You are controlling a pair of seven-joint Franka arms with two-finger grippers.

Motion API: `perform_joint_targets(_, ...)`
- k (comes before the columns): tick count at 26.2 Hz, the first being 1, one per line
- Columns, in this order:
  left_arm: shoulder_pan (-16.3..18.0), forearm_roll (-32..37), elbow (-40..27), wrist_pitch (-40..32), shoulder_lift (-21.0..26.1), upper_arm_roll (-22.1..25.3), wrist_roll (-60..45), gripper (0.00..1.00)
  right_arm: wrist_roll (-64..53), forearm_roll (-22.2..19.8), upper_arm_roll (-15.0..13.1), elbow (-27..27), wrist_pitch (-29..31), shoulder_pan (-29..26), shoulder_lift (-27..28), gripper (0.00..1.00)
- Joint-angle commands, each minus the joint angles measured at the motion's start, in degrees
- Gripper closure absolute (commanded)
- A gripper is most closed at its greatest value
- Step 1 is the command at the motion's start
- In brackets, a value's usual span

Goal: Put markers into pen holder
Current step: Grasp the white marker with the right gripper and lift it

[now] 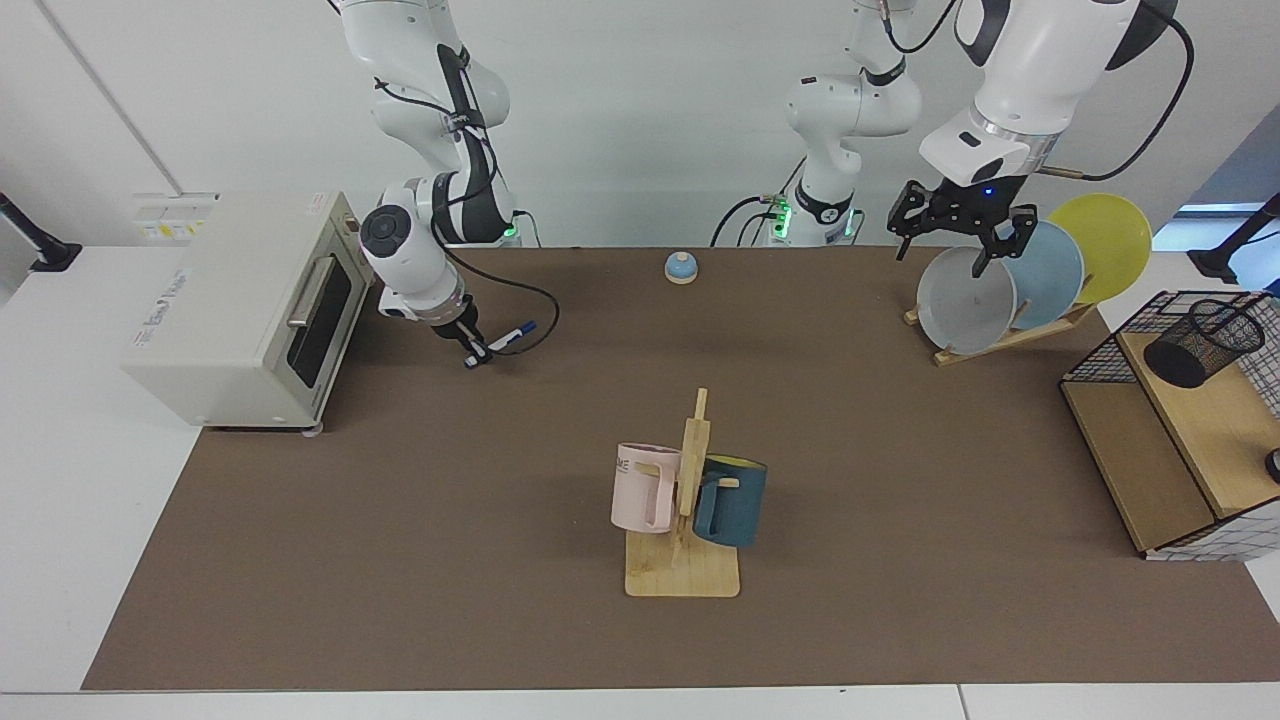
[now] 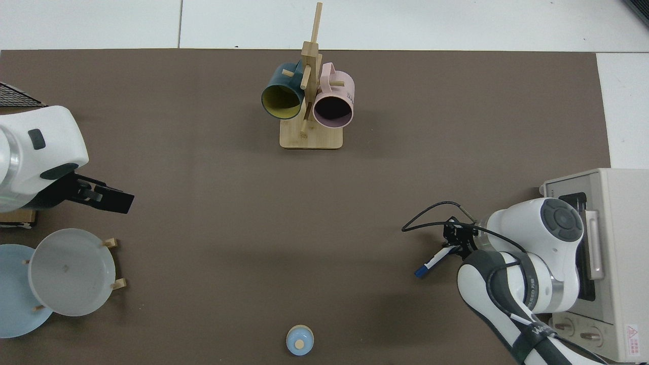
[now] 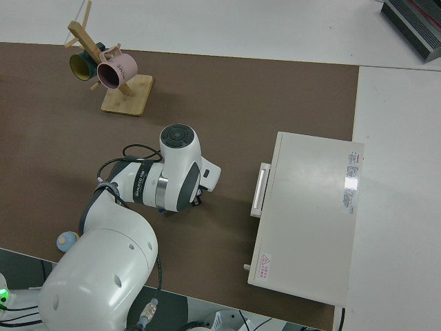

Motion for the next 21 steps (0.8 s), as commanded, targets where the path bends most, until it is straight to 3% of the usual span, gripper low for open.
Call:
perform_joint_targets(1, -1.1, -0.5, -1.8, 0.6, -1.6, 0.8, 0.7, 0.0, -0.8, 5.6, 0.2, 3.5, -3.9, 3.0, -0.9, 1.0)
perform_joint_targets(7, -1.1, -0.7, -1.7, 1.3, -1.5, 0.8, 1.2, 0.0, 0.8, 19.2, 0.2, 7.6, -4.7, 8.1, -0.7, 1.0)
perform_joint_targets(16, -1.3, -1.9, -2.8, 0.7, -1.8, 0.5, 8.0, 0.0, 13.4, 24.8, 0.2, 16.2, -4.8, 14.2, 1.2, 1.0)
perform_joint_targets(21, -3.5, -2.8, -3.9, 1.2, -2.4, 0.6, 13.4, 0.0, 19.8, 27.3, 0.2, 22.3, -4.4, 17.1, 3.6, 1.0)
